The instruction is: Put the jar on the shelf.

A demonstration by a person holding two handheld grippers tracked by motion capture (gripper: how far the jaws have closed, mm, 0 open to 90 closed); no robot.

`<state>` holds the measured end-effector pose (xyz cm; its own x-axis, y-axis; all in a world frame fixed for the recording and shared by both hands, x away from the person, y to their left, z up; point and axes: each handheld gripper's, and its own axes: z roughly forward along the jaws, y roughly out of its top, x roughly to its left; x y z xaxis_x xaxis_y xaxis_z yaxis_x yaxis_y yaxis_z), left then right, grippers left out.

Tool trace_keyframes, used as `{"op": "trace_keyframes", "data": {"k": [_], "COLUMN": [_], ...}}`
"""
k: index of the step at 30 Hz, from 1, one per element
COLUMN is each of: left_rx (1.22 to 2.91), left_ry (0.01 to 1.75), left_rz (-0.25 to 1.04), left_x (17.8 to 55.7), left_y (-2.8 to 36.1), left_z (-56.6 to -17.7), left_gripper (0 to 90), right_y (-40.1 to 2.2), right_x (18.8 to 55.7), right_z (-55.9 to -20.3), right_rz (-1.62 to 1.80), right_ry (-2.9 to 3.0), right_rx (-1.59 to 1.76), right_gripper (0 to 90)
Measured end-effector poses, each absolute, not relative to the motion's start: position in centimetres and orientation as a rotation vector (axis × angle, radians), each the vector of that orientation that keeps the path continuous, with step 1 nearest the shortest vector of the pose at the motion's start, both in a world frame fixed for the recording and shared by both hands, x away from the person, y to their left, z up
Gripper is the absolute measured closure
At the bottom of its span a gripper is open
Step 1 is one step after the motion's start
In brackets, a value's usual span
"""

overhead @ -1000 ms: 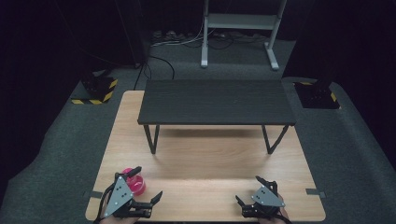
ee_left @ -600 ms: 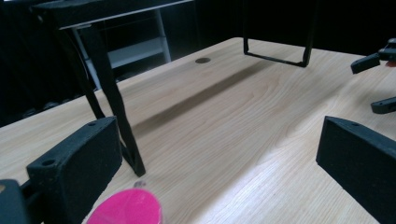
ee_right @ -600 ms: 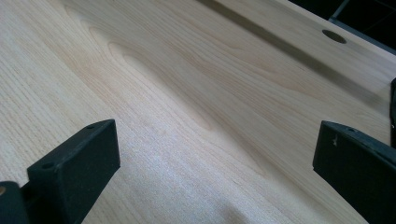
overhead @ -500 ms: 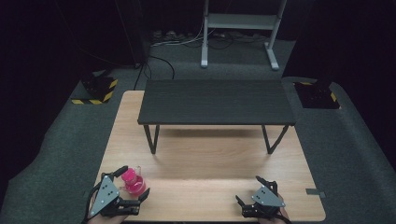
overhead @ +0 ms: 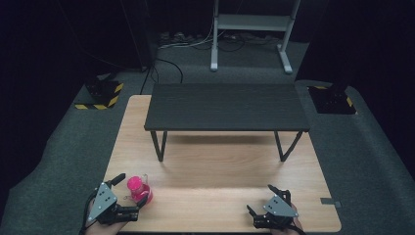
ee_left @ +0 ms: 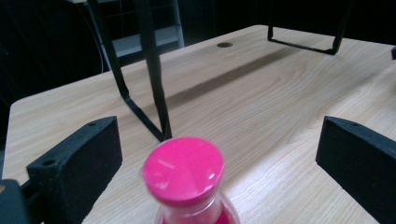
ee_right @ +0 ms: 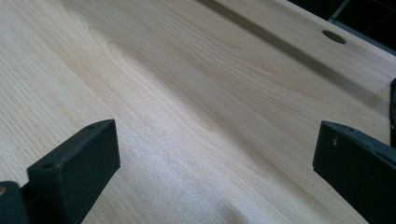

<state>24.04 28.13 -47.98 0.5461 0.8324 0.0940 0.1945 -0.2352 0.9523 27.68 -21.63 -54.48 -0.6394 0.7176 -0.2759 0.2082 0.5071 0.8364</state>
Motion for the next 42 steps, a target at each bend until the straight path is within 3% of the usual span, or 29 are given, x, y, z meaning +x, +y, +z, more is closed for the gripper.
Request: {"op": "trace_keyframes", "data": {"k": [9, 28, 42], "left_rx": [1.714, 1.663, 1.646], "left_ry": [0.893, 0.954, 0.948], "left_rz": [0.749, 0.744, 0.76], "left_x": [24.2, 24.4, 24.6], "left_y": [29.0, 29.1, 29.0], "left_z": [-49.0, -50.4, -50.8], "left_gripper": [5.3, 34.8, 47.0], "right_y": [-21.6, -21.7, -21.7], "right_x": [27.7, 27.7, 27.7], "right_z": [-54.5, -54.5, -54.5], "right_rz": [1.07, 1.073, 1.073], "right_ry": [2.133, 2.132, 2.131], "right_rx": [0.752, 0.751, 0.752], "right_gripper": [0.4, 0.4, 0.4]}}
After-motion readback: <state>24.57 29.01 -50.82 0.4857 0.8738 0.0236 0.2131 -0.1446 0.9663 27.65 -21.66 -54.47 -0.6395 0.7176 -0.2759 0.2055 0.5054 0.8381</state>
